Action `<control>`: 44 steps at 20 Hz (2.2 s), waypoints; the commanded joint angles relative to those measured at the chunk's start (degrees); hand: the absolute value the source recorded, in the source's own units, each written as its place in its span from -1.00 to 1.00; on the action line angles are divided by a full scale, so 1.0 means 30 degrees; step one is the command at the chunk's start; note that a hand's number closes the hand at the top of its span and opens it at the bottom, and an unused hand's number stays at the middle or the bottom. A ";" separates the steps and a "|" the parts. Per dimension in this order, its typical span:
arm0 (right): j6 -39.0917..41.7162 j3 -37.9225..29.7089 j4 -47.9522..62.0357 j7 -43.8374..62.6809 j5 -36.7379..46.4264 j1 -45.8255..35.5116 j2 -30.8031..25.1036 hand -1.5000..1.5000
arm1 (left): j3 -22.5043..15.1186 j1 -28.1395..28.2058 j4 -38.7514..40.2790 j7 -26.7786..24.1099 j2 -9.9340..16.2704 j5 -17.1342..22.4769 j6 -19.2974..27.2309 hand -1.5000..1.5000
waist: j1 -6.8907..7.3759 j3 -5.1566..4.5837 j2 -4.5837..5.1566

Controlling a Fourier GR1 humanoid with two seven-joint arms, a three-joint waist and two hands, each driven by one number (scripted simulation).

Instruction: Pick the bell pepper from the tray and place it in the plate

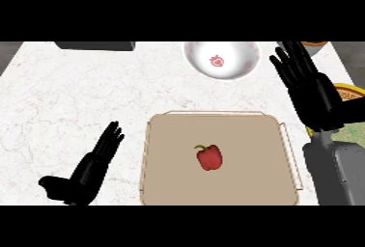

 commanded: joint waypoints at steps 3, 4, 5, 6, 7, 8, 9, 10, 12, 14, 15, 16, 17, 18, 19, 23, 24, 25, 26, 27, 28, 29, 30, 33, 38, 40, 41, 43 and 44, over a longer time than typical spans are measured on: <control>0.4661 0.2510 -0.0592 -0.0706 -0.2009 0.0227 0.0733 1.00 | 0.1208 -0.0922 0.1339 0.1551 0.0196 -0.0901 0.2416 0.00 | 0.0013 0.0764 -0.0312; 0.5685 0.3142 -0.1201 -0.0604 -0.2620 -0.0251 0.0868 1.00 | 0.1415 -0.0475 0.1579 0.1463 0.0794 -0.1184 0.2495 0.00 | 0.0233 0.0768 -0.0362; 0.6699 0.4198 -0.1289 -0.0852 -0.2931 -0.0284 0.1425 1.00 | 0.1821 -0.1006 0.1729 0.2199 0.1153 -0.1539 0.3300 0.00 | 0.0410 0.0816 -0.0312; 0.7740 0.4877 -0.1495 -0.0693 -0.3582 -0.0518 0.1598 1.00 | 0.1929 -0.1140 0.1875 0.2637 0.1452 -0.2060 0.3996 0.00 | 0.0544 0.0845 -0.0320; 0.5763 0.2764 -0.3662 -0.2238 0.3469 -0.2690 -0.3465 1.00 | 0.1502 -0.0023 0.2047 0.2054 0.1134 -0.1313 0.2875 0.00 | -0.0470 0.0375 -0.1507; 0.5467 0.2536 -0.4192 -0.3057 0.4759 -0.2764 -0.3974 1.00 | 0.1733 -0.0085 0.2075 0.2430 0.1403 -0.1365 0.3124 0.00 | -0.0769 0.0578 -0.1397; 0.5308 0.2572 -0.4740 -0.3833 0.6108 -0.2842 -0.4498 1.00 | 0.1806 -0.0041 0.2353 0.2544 0.1267 -0.1404 0.3428 0.00 | -0.0940 0.0632 -0.1149; 0.5022 0.3037 -0.4930 -0.4872 0.7450 -0.2441 -0.4433 1.00 | 0.1771 -0.0164 0.2278 0.2710 0.1263 -0.1565 0.3669 0.00 | -0.0712 0.0749 -0.0807; 0.3532 0.4664 -0.3446 -0.8840 0.8186 0.2411 -0.1192 1.00 | 0.1732 -0.1203 0.2155 0.3740 0.1191 -0.2015 0.4435 0.00 | -0.0446 0.0865 -0.0165; 0.3740 0.4193 0.0267 -0.8967 0.4590 0.3221 0.1034 1.00 | 0.1394 -0.1376 0.2150 0.3524 0.0820 -0.2066 0.4264 0.00 | 0.0263 0.0879 0.0189; 0.5531 0.3959 0.0432 -0.9526 0.2028 0.3553 0.1316 -1.00 | 0.1454 -0.1637 0.2175 0.3859 0.0942 -0.2231 0.4516 0.00 | 0.0133 0.0921 0.0175; 0.6246 0.4521 0.1003 -1.0834 0.1990 0.4111 0.1725 -1.00 | 0.1494 -0.1807 0.2216 0.3998 0.0939 -0.2218 0.4516 0.00 | 0.0195 0.0895 0.0110; 0.7503 0.4878 0.1750 -1.2329 0.2202 0.3902 0.1455 -1.00 | 0.1275 -0.2384 0.2163 0.4836 0.0815 -0.2434 0.4846 0.00 | 0.0215 0.0873 0.0034; 0.8932 0.4946 0.2679 -1.4417 0.3025 0.4068 0.0455 -1.00 | 0.1578 -0.2091 0.2532 0.3938 0.0926 -0.2357 0.4519 0.00 | 0.0351 0.0833 0.0009; 0.9966 0.5105 0.3465 -1.5621 0.3950 0.3464 -0.0379 -1.00 | 0.1491 -0.3117 0.2215 0.5189 0.0864 -0.2462 0.4862 0.00 | 0.0255 0.0822 -0.0079; 0.7367 0.6324 0.3743 -1.8325 1.0089 0.1837 -0.2130 -1.00 | 0.1465 -0.3318 0.2368 0.5958 0.0871 -0.2744 0.5180 0.00 | 0.0213 0.0768 -0.0249; 0.6589 0.6667 0.4179 -1.9081 1.1208 0.2213 -0.2617 -1.00 | 0.0707 -0.2862 0.2267 0.5840 0.0252 -0.3384 0.5823 0.00 | 0.0210 0.0773 -0.0264; 0.5609 0.6424 0.4408 -1.8964 1.1768 0.1407 -0.2884 -1.00 | 0.1137 -0.3166 0.2434 0.6095 0.0383 -0.3008 0.5558 0.00 | 0.0210 0.0752 -0.0275; 0.4430 0.6408 0.3999 -1.8558 1.2454 0.1186 -0.3043 -1.00 | 0.0857 -0.3040 0.1573 0.6596 0.0622 -0.3073 0.5403 0.00 | 0.0201 0.0750 -0.0365; 0.3681 0.6881 0.3583 -1.8423 1.3141 0.1241 -0.2915 -1.00 | 0.0856 -0.3063 0.2554 0.5774 0.0049 -0.3485 0.5852 0.00 | 0.0015 0.0722 -0.0362; 0.3303 0.6473 0.4539 -1.8281 1.3452 0.0249 -0.3090 -1.00 | 0.1223 -0.3323 0.2463 0.6362 0.0685 -0.3240 0.5338 0.00 | 0.0143 0.0724 -0.0336; 0.2885 0.6747 0.4365 -1.8532 1.4184 0.0997 -0.3631 -1.00 | 0.1320 -0.2487 0.1535 0.6539 0.0929 -0.3111 0.5416 0.00 | 0.0152 0.0725 -0.0400; 0.3051 0.6693 0.4229 -1.7539 1.4391 0.0014 -0.3792 -1.00 | 0.1088 -0.2720 0.1650 0.6659 0.0612 -0.3296 0.5502 0.00 | 0.0109 0.0715 -0.0401; 0.2748 0.8255 0.3754 -1.6566 1.6421 -0.0057 -0.3634 -1.00 | 0.1353 -0.3879 0.3000 0.6642 -0.0008 -0.3441 0.5531 0.00 | -0.0122 0.0699 -0.0376; 0.4915 0.9345 0.3341 -1.3696 1.8040 -0.1246 -0.4256 -1.00 | 0.1206 -0.3041 0.2032 0.6806 0.0080 -0.3619 0.5270 0.00 | -0.0023 0.0696 -0.0416; 0.5361 0.9845 0.3344 -1.3474 1.8749 -0.0953 -0.4410 -1.00 | 0.2040 -0.3520 0.1638 0.7218 0.0724 -0.3341 0.4887 0.00 | -0.0036 0.0702 -0.0425; 0.4557 1.0190 0.3802 -1.3511 1.9552 -0.0618 -0.3758 -1.00 | 0.1820 -0.3500 0.1876 0.7215 0.0242 -0.3694 0.5121 0.00 | -0.0041 0.0706 -0.0405; 0.6256 0.9864 0.2399 -1.2742 1.9332 -0.0651 -0.4428 -1.00 | 0.1899 -0.1916 0.1897 0.5858 0.0232 -0.3957 0.4937 0.00 | -0.0051 0.0700 -0.0441; 0.6186 0.9654 0.2406 -1.2403 1.9684 -0.0478 -0.3768 -1.00 | 0.2126 -0.1743 0.1220 0.6328 0.0288 -0.3838 0.4517 0.00 | -0.0039 0.0705 -0.0432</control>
